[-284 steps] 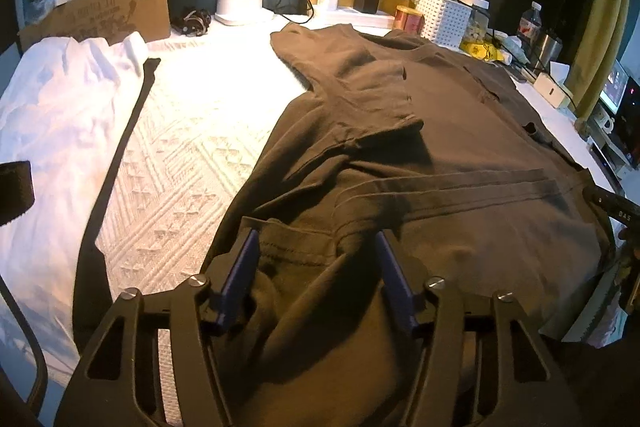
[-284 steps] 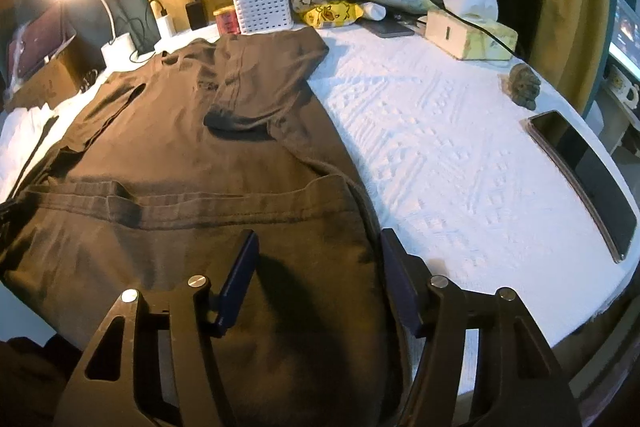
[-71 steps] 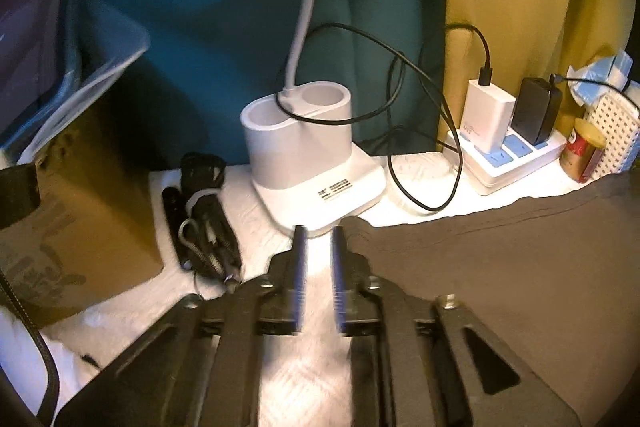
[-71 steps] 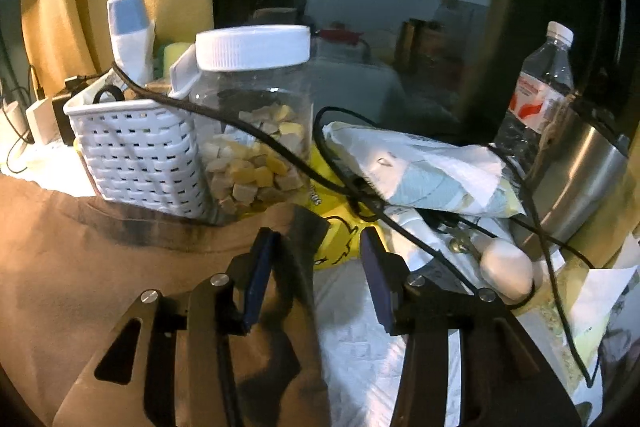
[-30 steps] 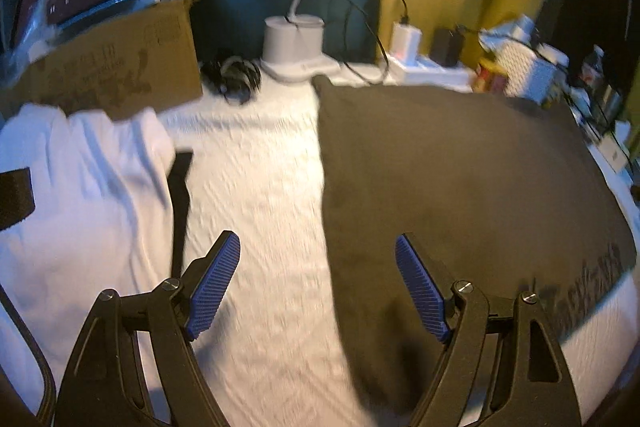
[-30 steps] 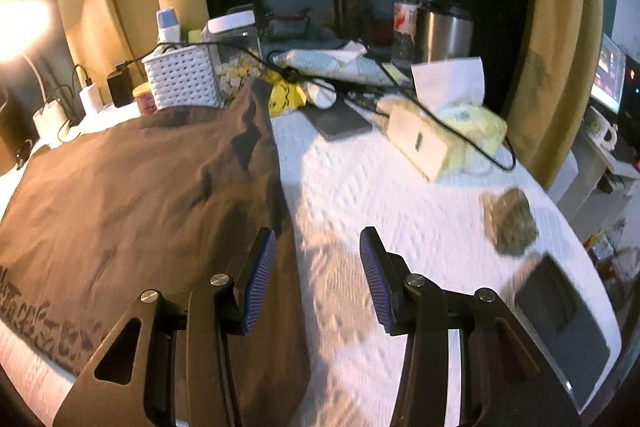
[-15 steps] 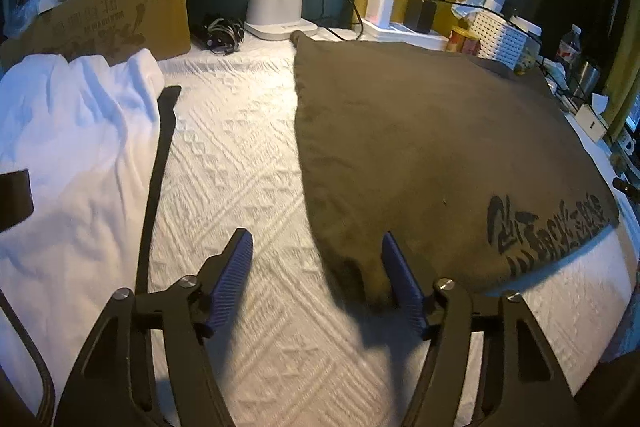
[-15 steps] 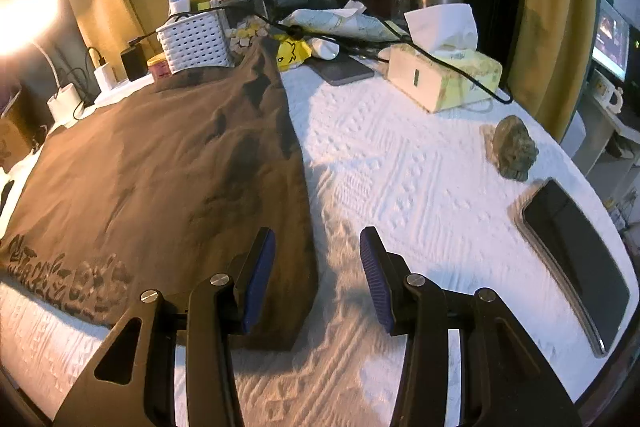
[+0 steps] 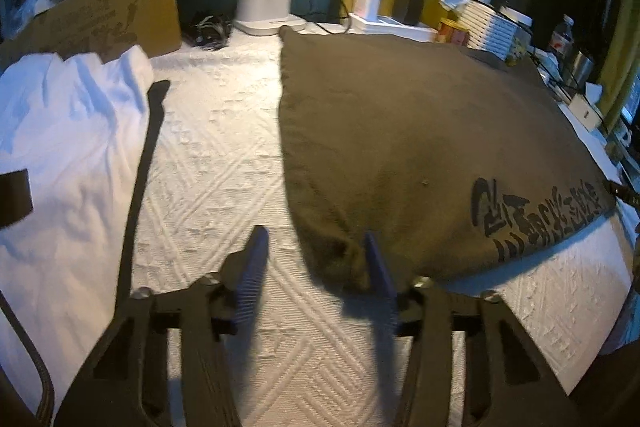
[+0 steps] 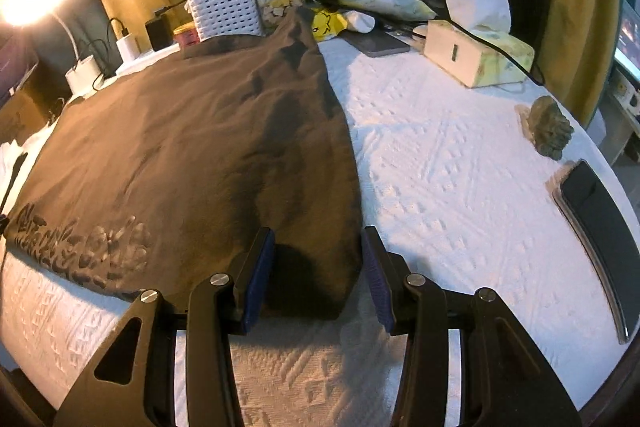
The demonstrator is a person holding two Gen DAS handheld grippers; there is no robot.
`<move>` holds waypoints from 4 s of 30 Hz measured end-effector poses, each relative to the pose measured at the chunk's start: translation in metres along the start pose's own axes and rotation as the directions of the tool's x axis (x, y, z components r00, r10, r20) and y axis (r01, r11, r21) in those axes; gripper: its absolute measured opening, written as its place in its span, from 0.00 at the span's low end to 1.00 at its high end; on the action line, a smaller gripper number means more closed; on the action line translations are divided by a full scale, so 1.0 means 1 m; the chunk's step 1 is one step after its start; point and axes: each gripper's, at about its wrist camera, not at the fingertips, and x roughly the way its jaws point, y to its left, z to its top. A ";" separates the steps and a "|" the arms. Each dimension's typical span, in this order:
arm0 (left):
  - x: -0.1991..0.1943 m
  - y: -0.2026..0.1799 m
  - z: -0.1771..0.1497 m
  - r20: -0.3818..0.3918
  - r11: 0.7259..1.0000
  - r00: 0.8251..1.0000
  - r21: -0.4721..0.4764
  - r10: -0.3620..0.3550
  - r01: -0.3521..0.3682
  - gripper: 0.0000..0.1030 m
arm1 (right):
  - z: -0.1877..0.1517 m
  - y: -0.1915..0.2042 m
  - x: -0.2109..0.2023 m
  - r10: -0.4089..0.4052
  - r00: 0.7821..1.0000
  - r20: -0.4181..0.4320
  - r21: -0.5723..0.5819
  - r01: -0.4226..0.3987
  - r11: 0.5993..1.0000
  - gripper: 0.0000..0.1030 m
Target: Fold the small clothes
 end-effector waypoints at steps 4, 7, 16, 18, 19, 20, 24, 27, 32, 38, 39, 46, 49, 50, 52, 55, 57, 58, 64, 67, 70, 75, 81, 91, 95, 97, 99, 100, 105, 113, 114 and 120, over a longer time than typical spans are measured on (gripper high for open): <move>0.001 -0.011 -0.001 -0.003 0.999 0.999 0.032 -0.034 0.034 0.07 | 0.000 0.010 0.001 0.028 1.000 -0.009 -0.055 -0.029 0.998 0.23; 0.001 -0.015 0.000 -0.006 0.999 1.000 0.049 -0.018 0.019 0.05 | 0.000 0.015 0.001 0.041 0.999 -0.013 -0.069 -0.042 0.997 0.12; -0.016 -0.016 -0.004 0.011 0.998 1.000 0.057 -0.001 0.000 0.04 | -0.004 0.008 -0.014 0.056 0.998 0.008 -0.042 -0.055 0.998 0.06; -0.020 -0.018 -0.006 0.016 0.998 1.000 0.060 0.000 -0.001 0.04 | -0.005 0.008 -0.018 0.055 0.998 -0.009 -0.041 -0.055 0.998 0.06; -0.022 -0.019 -0.007 0.020 0.998 1.000 0.060 0.000 -0.002 0.04 | -0.006 0.007 -0.021 0.053 0.999 -0.005 -0.041 -0.053 0.998 0.06; -0.025 -0.019 -0.008 0.023 0.998 1.000 0.058 -0.001 -0.001 0.04 | -0.006 0.007 -0.024 0.052 0.999 -0.001 -0.041 -0.052 0.998 0.06; -0.031 -0.021 -0.011 0.028 0.998 1.000 0.059 -0.007 0.005 0.04 | -0.010 0.004 -0.035 0.045 0.999 0.012 -0.042 -0.045 0.998 0.06; -0.036 -0.023 -0.016 0.029 0.998 0.999 0.060 -0.015 0.014 0.04 | -0.014 0.002 -0.043 0.041 0.999 0.022 -0.039 -0.040 0.998 0.06; -0.043 -0.026 -0.026 0.027 0.997 0.999 0.066 -0.032 0.030 0.04 | -0.022 -0.001 -0.050 0.030 0.999 0.023 -0.038 -0.029 0.999 0.06; -0.050 -0.030 -0.041 0.023 0.997 0.999 0.066 -0.040 0.038 0.04 | -0.034 -0.003 -0.055 0.018 1.000 0.018 -0.047 -0.017 0.999 0.06; -0.051 -0.031 -0.044 0.023 0.997 0.999 0.066 -0.040 0.038 0.04 | -0.036 -0.003 -0.056 0.016 1.000 0.018 -0.047 -0.016 0.999 0.06; -0.060 -0.035 -0.060 0.013 0.997 0.999 0.070 -0.040 0.039 0.04 | -0.051 -0.007 -0.061 0.011 1.000 0.025 -0.032 -0.011 0.999 0.06; -0.061 -0.037 -0.065 0.008 0.996 0.999 0.075 -0.037 0.037 0.04 | -0.059 -0.008 -0.063 0.009 1.000 0.029 -0.031 -0.009 0.999 0.06; -0.062 -0.037 -0.067 0.007 0.997 0.999 0.074 -0.038 0.037 0.04 | -0.061 -0.008 -0.065 0.010 0.999 0.031 -0.030 -0.009 1.000 0.06; -0.063 -0.037 -0.071 0.002 0.997 0.999 0.071 -0.039 0.039 0.04 | -0.064 -0.009 -0.067 0.010 0.999 0.032 -0.029 -0.009 1.000 0.06; -0.062 -0.035 -0.076 -0.001 0.998 0.999 0.051 -0.047 0.047 0.05 | -0.069 -0.011 -0.069 0.003 0.999 0.034 -0.025 -0.002 1.000 0.06; -0.062 -0.033 -0.079 0.004 0.998 0.999 0.037 -0.052 0.052 0.05 | -0.071 -0.012 -0.070 0.003 0.999 0.036 -0.021 -0.002 1.000 0.06; -0.062 -0.033 -0.079 0.004 0.998 0.999 0.032 -0.054 0.054 0.06 | -0.072 -0.012 -0.071 0.002 0.999 0.037 -0.020 -0.001 1.000 0.06; -0.065 -0.026 -0.079 -0.005 0.999 0.999 0.015 -0.045 0.045 0.29 | -0.073 -0.015 -0.073 -0.005 1.000 0.027 -0.019 0.006 1.000 0.07; -0.067 -0.019 -0.077 0.001 1.000 1.000 -0.010 0.000 0.000 0.53 | -0.072 -0.015 -0.075 -0.004 1.000 0.026 -0.017 0.005 1.000 0.07; -0.067 -0.012 -0.074 0.006 0.999 1.000 -0.033 -0.003 0.003 0.53 | -0.068 -0.016 -0.077 -0.015 0.999 0.032 -0.013 0.015 1.000 0.07; -0.061 -0.013 -0.060 0.011 0.999 1.000 -0.030 -0.028 0.028 0.53 | -0.058 -0.015 -0.080 -0.014 0.999 0.044 -0.025 0.015 1.000 0.26; -0.047 -0.010 -0.036 0.015 0.999 1.000 -0.048 -0.014 0.015 0.53 | -0.043 -0.017 -0.076 -0.015 0.999 0.052 -0.013 0.016 1.000 0.28; -0.007 -0.007 -0.001 -0.014 1.000 1.000 -0.009 0.014 -0.014 0.40 | -0.017 -0.014 -0.050 0.003 1.000 0.023 -0.017 -0.003 1.000 0.28; 0.007 -0.004 0.011 -0.033 1.000 0.999 0.004 0.026 -0.026 0.35 | -0.006 -0.014 -0.040 0.008 1.000 0.021 -0.016 -0.008 1.000 0.28; 0.012 -0.005 0.016 -0.041 1.000 0.999 0.014 0.026 -0.025 0.35 | -0.001 -0.014 -0.036 0.011 1.000 0.019 -0.014 -0.011 1.000 0.28; 0.015 -0.006 0.019 -0.046 0.999 0.998 0.026 0.033 -0.032 0.35 | 0.002 -0.013 -0.032 0.015 1.000 0.019 -0.013 -0.015 1.000 0.28; 0.016 -0.007 0.020 -0.049 0.999 0.998 0.032 0.037 -0.036 0.32 | 0.004 -0.013 -0.029 0.018 1.000 0.015 -0.013 -0.018 1.000 0.28; 0.017 -0.010 0.024 -0.052 0.997 0.997 0.050 0.053 -0.051 0.02 | 0.009 -0.011 -0.019 0.031 1.000 0.004 -0.015 -0.031 0.999 0.28; 0.013 0.002 0.021 -0.041 0.997 0.996 0.004 0.083 -0.083 0.02 | 0.012 -0.011 -0.007 0.033 0.999 -0.013 -0.015 -0.033 0.999 0.28; 0.012 -0.001 0.022 -0.043 0.996 0.995 0.008 0.085 -0.084 0.02 | 0.012 -0.011 -0.006 0.027 0.999 -0.016 -0.016 -0.028 0.999 0.28; 0.007 0.001 0.024 -0.047 0.994 0.993 -0.021 0.105 -0.106 0.03 | 0.009 -0.015 0.002 -0.001 0.999 -0.039 -0.020 0.000 1.000 0.37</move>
